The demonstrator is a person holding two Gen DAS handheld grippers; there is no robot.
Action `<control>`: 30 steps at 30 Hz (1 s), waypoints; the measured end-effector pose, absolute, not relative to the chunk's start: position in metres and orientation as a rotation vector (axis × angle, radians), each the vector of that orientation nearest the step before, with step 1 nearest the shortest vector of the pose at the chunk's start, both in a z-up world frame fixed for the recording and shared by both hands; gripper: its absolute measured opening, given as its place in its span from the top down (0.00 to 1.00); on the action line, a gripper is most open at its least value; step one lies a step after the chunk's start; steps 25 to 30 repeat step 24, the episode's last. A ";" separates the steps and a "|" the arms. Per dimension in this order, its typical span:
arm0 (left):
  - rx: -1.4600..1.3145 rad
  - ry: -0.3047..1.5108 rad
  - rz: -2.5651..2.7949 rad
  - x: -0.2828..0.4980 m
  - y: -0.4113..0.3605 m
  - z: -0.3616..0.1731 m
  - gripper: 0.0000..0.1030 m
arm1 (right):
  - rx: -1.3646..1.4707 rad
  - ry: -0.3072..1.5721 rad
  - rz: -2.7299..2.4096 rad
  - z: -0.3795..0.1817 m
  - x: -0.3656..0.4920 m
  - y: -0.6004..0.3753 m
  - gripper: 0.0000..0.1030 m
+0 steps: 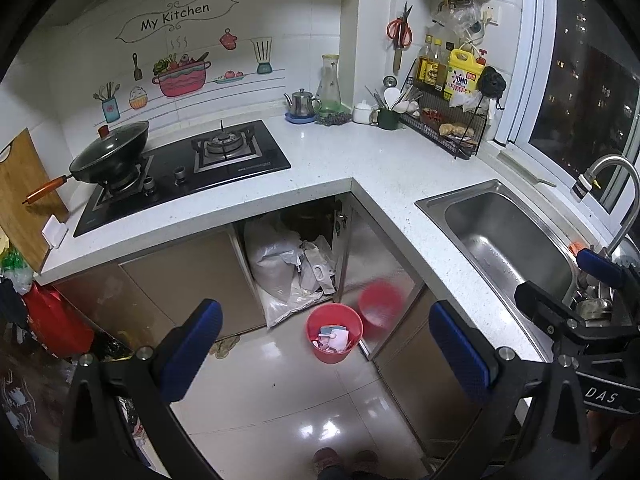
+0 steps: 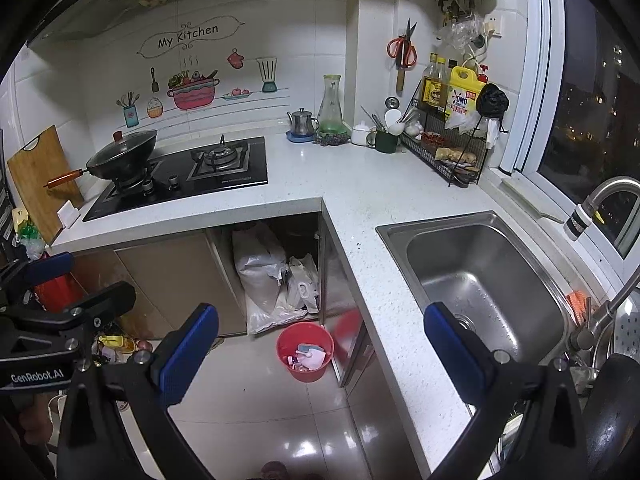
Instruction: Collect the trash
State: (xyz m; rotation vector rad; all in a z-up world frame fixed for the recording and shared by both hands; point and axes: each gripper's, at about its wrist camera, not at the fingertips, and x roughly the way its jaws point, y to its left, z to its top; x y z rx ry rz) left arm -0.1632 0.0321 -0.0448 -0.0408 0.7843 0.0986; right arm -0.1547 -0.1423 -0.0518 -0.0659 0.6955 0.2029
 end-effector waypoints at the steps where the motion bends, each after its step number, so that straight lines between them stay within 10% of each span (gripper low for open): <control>1: -0.040 0.784 0.098 -0.163 0.031 -0.044 0.01 | -0.065 0.697 0.202 -0.052 -0.155 -0.142 0.01; 30: -0.043 0.796 0.081 -0.166 0.032 -0.044 0.01 | -0.058 0.715 0.183 -0.051 -0.161 -0.151 0.01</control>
